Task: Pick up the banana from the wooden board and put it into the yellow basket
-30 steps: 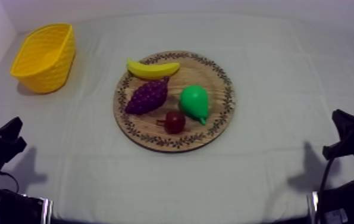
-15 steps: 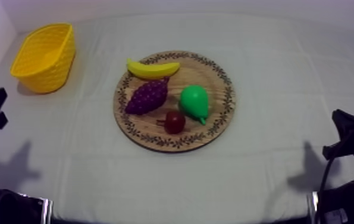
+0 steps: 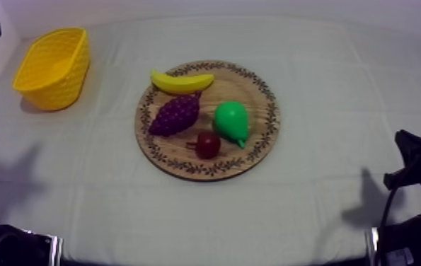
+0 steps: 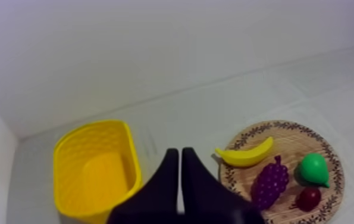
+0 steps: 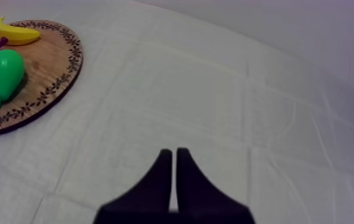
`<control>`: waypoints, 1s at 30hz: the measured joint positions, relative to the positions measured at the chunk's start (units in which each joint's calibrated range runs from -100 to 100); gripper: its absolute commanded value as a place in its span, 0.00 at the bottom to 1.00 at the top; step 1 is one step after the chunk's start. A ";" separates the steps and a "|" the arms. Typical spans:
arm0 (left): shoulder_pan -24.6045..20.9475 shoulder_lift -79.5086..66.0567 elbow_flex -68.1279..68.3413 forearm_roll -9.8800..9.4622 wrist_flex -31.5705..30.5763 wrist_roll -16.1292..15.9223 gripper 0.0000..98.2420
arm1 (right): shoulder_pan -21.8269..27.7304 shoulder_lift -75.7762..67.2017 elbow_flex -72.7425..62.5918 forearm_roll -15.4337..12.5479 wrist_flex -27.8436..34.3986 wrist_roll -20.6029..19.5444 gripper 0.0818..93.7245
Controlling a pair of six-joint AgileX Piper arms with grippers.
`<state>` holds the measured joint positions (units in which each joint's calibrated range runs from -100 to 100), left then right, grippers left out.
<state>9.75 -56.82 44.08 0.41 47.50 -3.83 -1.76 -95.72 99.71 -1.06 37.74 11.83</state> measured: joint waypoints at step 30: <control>12.14 47.65 -37.84 0.52 18.74 -8.45 0.03 | -0.11 0.00 0.00 0.00 0.00 0.00 0.01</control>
<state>21.90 -9.17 6.24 0.93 66.24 -12.28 -1.87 -95.72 99.71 -1.06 37.74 11.83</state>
